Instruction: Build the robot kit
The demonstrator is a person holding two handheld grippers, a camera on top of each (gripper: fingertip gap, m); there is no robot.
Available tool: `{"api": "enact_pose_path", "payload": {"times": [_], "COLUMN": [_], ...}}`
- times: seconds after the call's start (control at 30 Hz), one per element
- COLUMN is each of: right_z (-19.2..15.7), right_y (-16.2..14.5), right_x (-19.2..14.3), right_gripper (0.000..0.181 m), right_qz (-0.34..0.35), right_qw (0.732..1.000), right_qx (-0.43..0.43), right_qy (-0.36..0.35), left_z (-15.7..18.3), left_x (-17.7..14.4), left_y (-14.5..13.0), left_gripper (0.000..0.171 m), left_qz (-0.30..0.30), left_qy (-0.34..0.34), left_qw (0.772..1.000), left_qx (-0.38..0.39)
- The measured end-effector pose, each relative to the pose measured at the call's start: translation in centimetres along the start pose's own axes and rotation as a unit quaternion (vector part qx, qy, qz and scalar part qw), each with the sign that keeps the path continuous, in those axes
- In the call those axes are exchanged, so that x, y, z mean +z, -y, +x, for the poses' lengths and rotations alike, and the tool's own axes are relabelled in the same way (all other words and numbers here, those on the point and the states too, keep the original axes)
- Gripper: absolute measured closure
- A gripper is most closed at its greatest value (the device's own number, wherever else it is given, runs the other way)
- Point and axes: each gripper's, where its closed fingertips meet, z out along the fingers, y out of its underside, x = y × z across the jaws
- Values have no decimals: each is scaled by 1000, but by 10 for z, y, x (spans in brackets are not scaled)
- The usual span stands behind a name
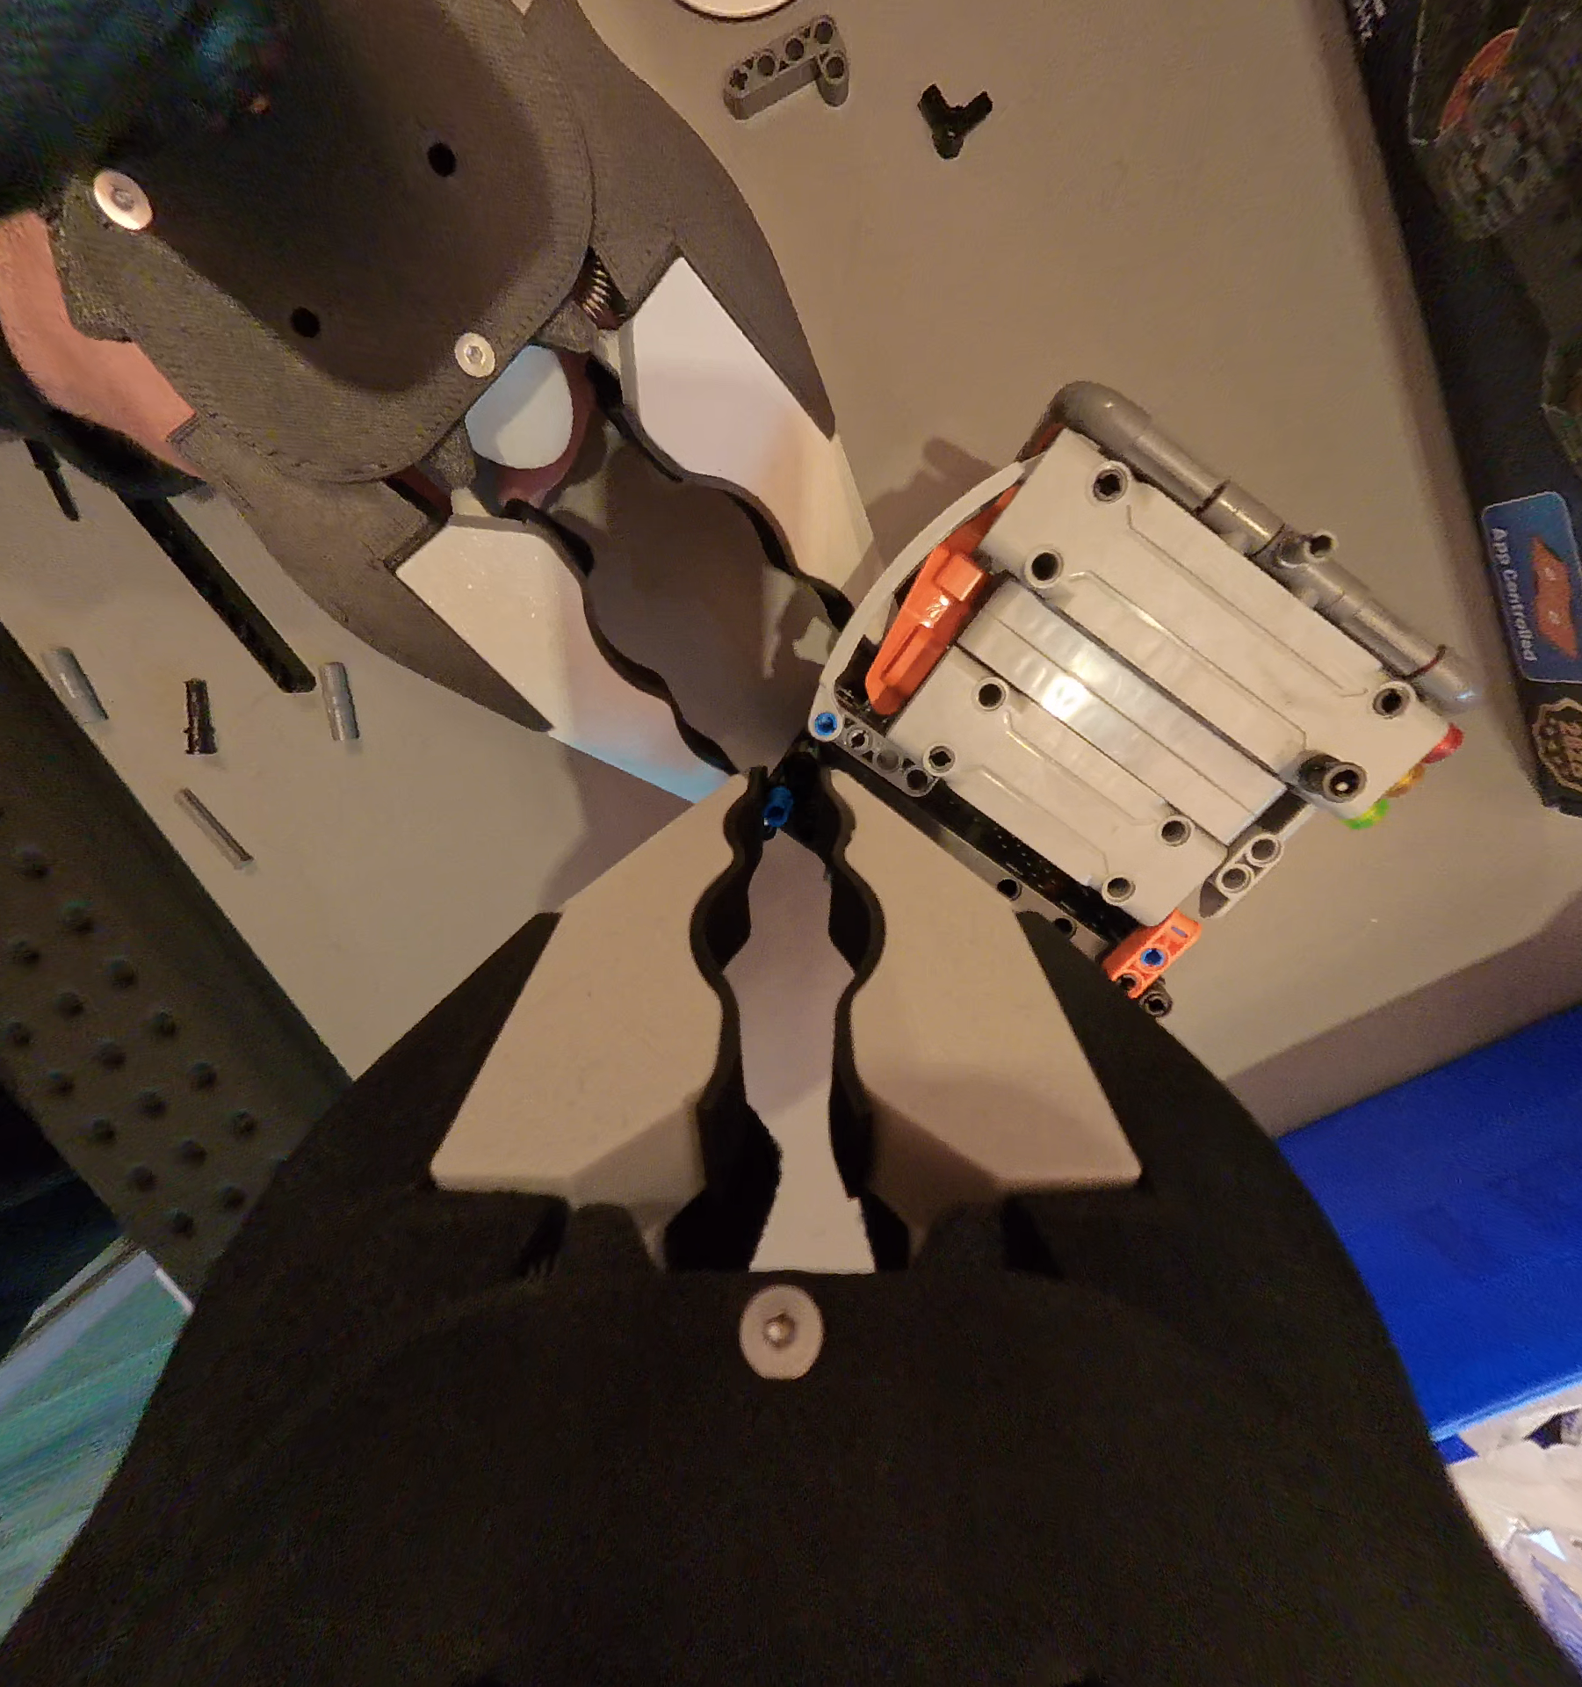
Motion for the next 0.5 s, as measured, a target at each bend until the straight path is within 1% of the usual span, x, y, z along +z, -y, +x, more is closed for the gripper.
{"api": "enact_pose_path", "payload": {"times": [0.13, 0.2, 0.5], "right_z": [1, 1, 6], "right_y": [0, 0, 2], "right_x": [0, 0, -2], "right_gripper": [173, 173, 171], "right_qz": [5, 5, -3], "right_qw": [1000, 999, 995], "right_qx": [-8, -10, 1], "right_qy": [-30, -44, -99], "left_z": [0, -1, -2], "left_x": [3, 4, 6], "left_y": [0, 0, 2], "left_gripper": [119, 125, 127], "left_qz": [-3, -4, -2], "left_qy": [13, 28, 15], "left_qw": [1000, 1000, 1000], "left_qx": [-10, -7, -16]}}
